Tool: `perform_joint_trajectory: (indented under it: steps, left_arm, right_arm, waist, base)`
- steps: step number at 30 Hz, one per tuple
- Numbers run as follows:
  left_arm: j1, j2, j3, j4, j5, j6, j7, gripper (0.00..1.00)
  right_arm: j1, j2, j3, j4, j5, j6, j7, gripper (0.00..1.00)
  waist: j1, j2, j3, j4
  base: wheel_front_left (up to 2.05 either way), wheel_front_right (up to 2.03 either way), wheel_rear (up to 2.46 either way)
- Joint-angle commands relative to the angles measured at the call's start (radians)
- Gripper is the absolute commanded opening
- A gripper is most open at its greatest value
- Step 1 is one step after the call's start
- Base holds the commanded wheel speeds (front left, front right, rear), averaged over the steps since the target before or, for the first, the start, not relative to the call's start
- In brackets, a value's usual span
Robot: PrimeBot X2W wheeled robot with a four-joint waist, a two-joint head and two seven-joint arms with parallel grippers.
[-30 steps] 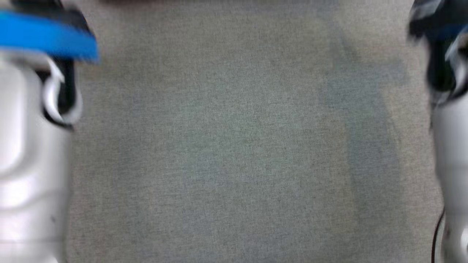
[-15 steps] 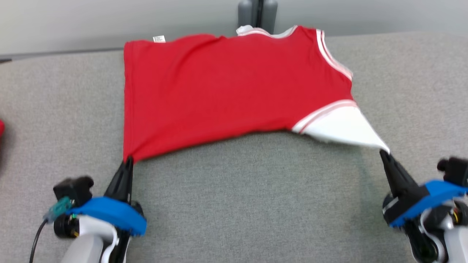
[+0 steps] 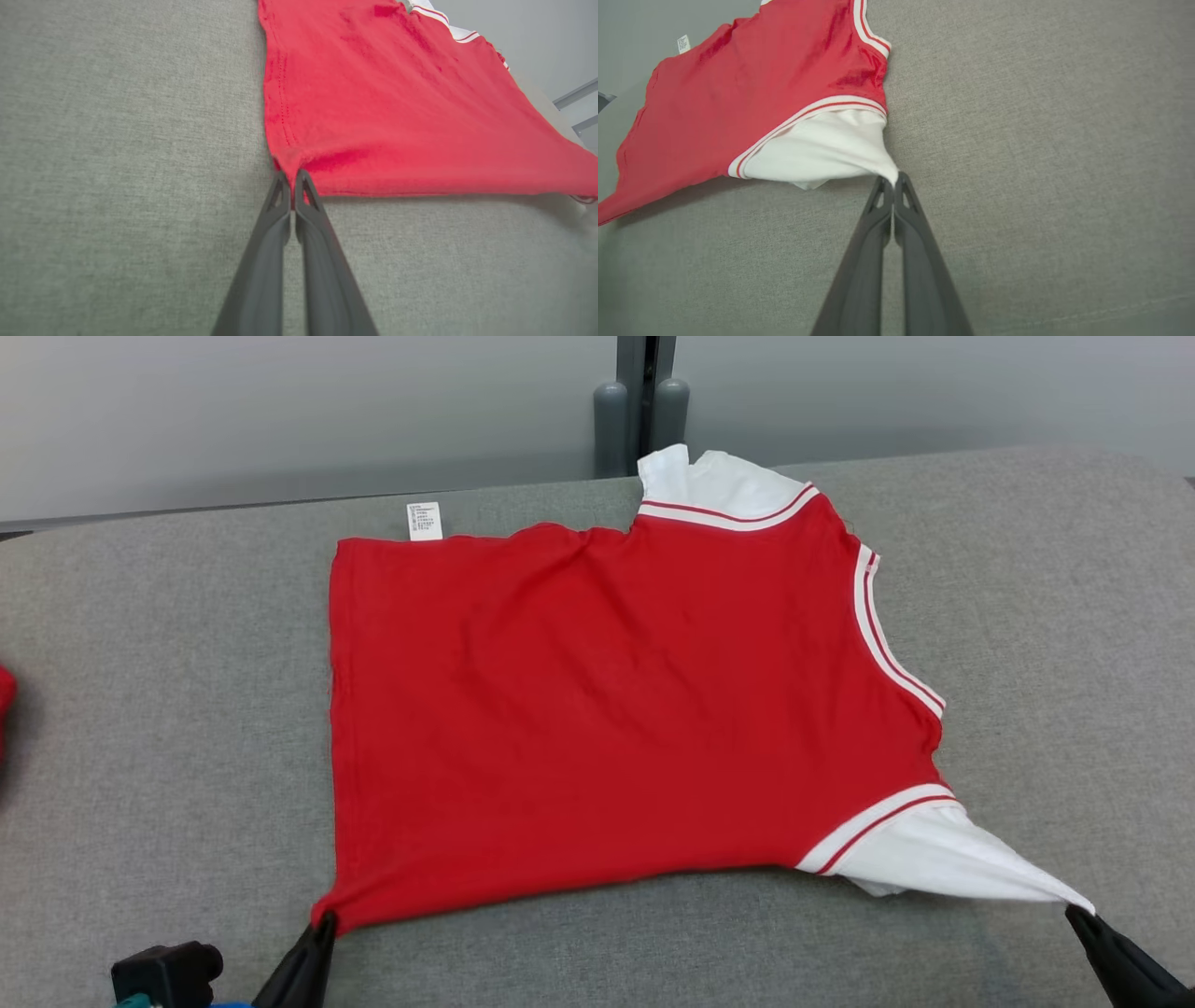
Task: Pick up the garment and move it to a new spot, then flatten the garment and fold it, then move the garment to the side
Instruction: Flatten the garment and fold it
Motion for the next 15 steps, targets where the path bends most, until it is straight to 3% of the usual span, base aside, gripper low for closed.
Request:
perform_joint_trajectory:
  steps: [1, 8, 15]
  left_arm:
    - [0.032, 0.014, 0.009, -0.062, -0.002, 0.027, 0.020, 0.00]
    - [0.013, 0.008, 0.007, -0.171, -0.003, 0.051, 0.039, 0.00]
    - [-0.173, -0.039, -0.022, -0.134, -0.001, 0.059, 0.078, 0.00]
  right_arm:
    - [0.030, -0.001, -0.019, -0.026, 0.009, 0.000, 0.022, 0.00]
    - [-0.053, -0.001, 0.024, -0.032, -0.016, 0.000, 0.013, 0.00]
    - [-0.354, -0.001, 0.108, 0.041, -0.116, 0.000, 0.037, 0.00]
  waist:
    - [0.0002, 0.0000, 0.011, 0.002]
    - [0.0002, 0.0000, 0.039, 0.004]
    - [0.0002, 0.0000, 0.080, 0.017]
  base:
    - [0.00, 0.00, 0.00]
    - [0.00, 0.00, 0.00]
    - [0.00, 0.00, 0.00]
